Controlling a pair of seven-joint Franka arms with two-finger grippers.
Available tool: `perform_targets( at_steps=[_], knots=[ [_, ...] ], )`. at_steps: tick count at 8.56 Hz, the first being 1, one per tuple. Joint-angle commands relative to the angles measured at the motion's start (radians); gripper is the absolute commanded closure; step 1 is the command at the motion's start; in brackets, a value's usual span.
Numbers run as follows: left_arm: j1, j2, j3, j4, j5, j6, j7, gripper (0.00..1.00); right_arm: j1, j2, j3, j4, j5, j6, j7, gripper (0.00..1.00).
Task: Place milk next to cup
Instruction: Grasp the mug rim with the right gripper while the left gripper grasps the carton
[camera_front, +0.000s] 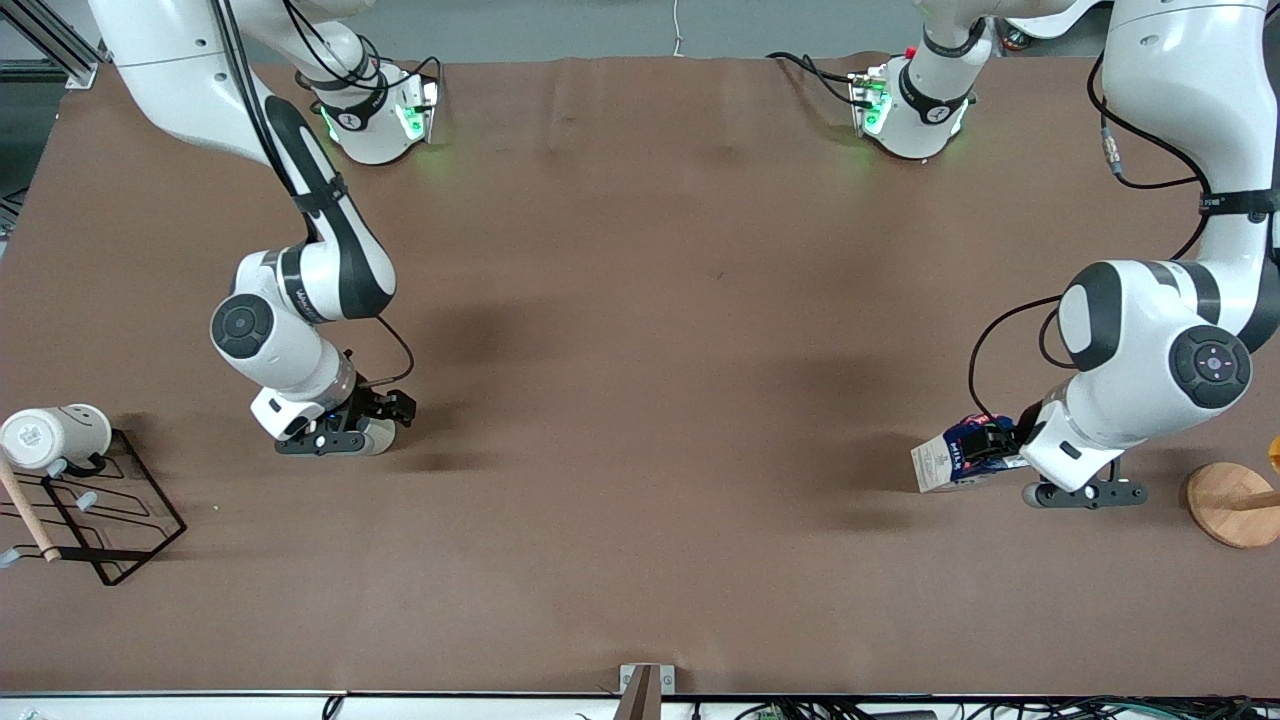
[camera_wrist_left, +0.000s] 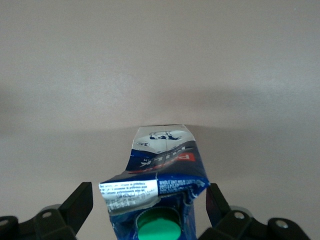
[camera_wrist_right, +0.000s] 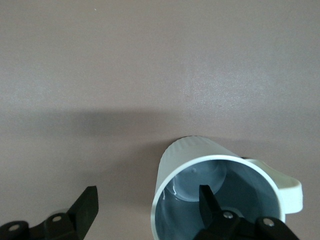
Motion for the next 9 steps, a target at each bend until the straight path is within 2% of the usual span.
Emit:
perform_targets(
  at_steps=[1, 2, 4, 5, 7, 9],
  knots=[
    [-0.002, -0.007, -0.005, -0.037, 0.024, 0.044, -0.018, 0.01, 0.001, -0.018, -0.004, -0.021, 0.019, 0.010, 0.006, 0.88],
    [-0.002, -0.008, -0.005, -0.041, 0.024, 0.045, -0.026, 0.07, 0.004, -0.018, -0.004, -0.019, 0.019, 0.009, 0.006, 1.00],
    [-0.001, -0.013, -0.005, -0.046, 0.024, 0.040, -0.032, 0.28, 0.004, -0.021, -0.004, -0.001, 0.019, -0.001, 0.050, 1.00],
    [0.001, -0.017, -0.005, -0.046, 0.022, 0.034, -0.032, 0.34, 0.007, -0.022, -0.004, 0.022, 0.019, -0.006, 0.089, 1.00],
    [0.001, -0.034, -0.017, -0.044, 0.022, 0.019, -0.035, 0.41, 0.062, -0.031, -0.004, 0.076, 0.019, -0.059, 0.221, 1.00],
    [-0.001, -0.060, -0.020, -0.026, 0.013, 0.018, -0.064, 0.48, 0.201, -0.033, -0.007, 0.195, 0.013, -0.165, 0.490, 1.00]
  ],
)
